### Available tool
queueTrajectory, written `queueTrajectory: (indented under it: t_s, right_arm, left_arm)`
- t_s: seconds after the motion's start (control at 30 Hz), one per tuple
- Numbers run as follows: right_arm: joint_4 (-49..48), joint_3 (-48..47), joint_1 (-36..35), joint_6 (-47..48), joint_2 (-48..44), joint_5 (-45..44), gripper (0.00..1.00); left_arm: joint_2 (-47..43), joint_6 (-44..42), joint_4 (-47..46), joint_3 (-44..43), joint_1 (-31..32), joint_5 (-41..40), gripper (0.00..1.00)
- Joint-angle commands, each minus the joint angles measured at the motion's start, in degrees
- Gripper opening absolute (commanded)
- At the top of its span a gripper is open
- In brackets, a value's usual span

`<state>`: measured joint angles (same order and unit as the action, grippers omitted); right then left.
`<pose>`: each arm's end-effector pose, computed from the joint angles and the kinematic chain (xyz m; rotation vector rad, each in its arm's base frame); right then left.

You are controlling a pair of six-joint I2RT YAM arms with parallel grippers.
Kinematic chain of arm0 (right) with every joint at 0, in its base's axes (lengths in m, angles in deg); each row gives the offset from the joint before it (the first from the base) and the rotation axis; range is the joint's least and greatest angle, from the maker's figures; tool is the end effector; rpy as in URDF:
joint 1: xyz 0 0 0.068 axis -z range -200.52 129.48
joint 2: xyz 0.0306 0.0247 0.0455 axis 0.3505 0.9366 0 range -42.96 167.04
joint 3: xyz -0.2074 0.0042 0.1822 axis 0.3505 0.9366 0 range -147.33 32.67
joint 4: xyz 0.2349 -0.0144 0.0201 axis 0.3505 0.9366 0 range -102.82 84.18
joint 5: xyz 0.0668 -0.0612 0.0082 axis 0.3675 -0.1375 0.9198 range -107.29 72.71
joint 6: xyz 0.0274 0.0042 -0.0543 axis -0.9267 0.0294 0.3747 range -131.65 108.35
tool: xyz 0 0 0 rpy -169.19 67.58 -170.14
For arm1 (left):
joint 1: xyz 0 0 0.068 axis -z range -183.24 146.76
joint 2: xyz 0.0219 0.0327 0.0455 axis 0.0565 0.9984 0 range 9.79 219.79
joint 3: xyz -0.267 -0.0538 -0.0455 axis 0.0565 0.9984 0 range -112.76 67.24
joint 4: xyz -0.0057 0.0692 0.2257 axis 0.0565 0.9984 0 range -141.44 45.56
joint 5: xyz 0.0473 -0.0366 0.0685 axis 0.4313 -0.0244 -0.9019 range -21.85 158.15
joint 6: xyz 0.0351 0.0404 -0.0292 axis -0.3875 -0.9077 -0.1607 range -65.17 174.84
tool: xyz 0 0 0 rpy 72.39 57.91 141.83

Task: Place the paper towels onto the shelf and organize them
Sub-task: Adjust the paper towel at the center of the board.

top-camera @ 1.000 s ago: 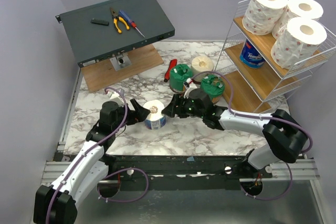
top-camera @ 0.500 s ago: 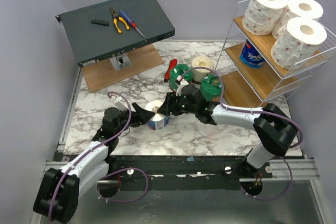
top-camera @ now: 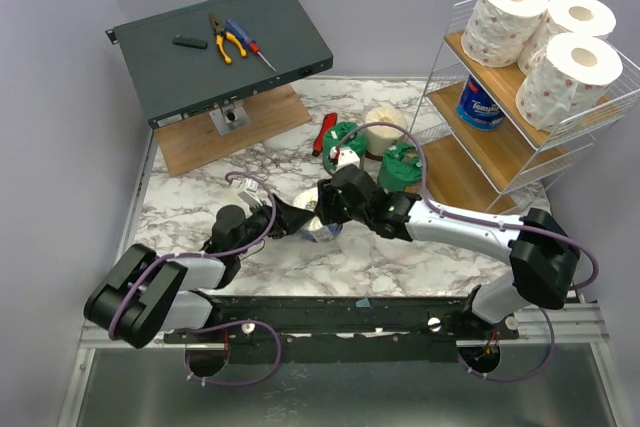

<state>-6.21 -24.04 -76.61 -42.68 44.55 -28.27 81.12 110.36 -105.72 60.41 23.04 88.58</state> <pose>0.1860 0.2612 0.2485 -0.3892 2.2493 0.6179 0.1698 -0.1016 0.1754 -0.2051 1.9318 -1.3129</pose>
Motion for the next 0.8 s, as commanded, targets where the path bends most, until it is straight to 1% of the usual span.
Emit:
queueTrajectory:
  t_s: [0.0, 0.1, 0.2, 0.23, 0.27, 0.33, 0.4, 0.53, 0.57, 0.63, 0.7, 0.77]
  right_arm:
    - [3.58, -4.53, -5.56, 4.28, 0.6, -2.14, 0.4]
    - [6.99, -7.52, -7.53, 6.85, 2.16, -6.74, 0.4]
    - [10.09, -10.6, -9.61, 8.88, 5.44, -11.02, 0.39]
    - [11.24, -11.71, -10.49, 9.39, 6.48, -12.54, 0.39]
    - [12.13, -12.73, -11.13, 9.65, 7.64, -14.24, 0.39]
    - [13.46, -13.65, -12.2, 9.67, 9.21, -17.13, 0.39]
    - [14.16, -13.95, -12.56, 9.26, 10.31, -18.78, 0.39]
    - [13.9, -13.51, -13.35, 8.47, 10.95, -18.82, 0.39]
    - [13.62, -13.52, -13.52, 8.15, 11.05, -18.21, 0.41]
    - [12.77, -13.59, -13.77, 7.57, 11.26, -16.07, 0.47]
    - [11.89, -13.92, -13.92, 6.83, 11.26, -14.59, 0.54]
    - [11.37, -14.57, -13.88, 6.92, 11.59, -13.73, 0.59]
  left_arm:
    - [6.16, 5.59, -14.5, 0.08, 4.7, 8.07, 0.64]
    - [6.69, 7.04, -15.78, 1.89, 4.75, 5.79, 0.73]
    - [3.82, 6.34, -12.29, 3.83, 4.72, 2.64, 0.83]
    - [2.13, 5.86, -10.03, 4.28, 4.74, 1.62, 0.93]
    - [-0.49, 5.23, -7.52, 4.6, 4.7, 0.69, 0.98]
    - [-7.48, 3.5, 1.18, 4.45, 4.74, -2.14, 0.99]
    - [-16.38, 0.93, 13.21, 3.38, 4.73, -5.77, 0.99]
    - [-35.58, -4.4, 39.83, -0.75, 4.9, -16.91, 0.99]
    - [-39.5, -5.31, 43.69, -1.77, 4.98, -19.05, 0.99]
    - [-44.52, -6.37, 50.48, -3.65, 4.91, -22.3, 0.99]
    - [-47.03, -6.94, 54.09, -5.27, 4.82, -23.72, 0.99]
    - [-47.89, -6.75, 57.43, -6.59, 4.8, -24.36, 0.98]
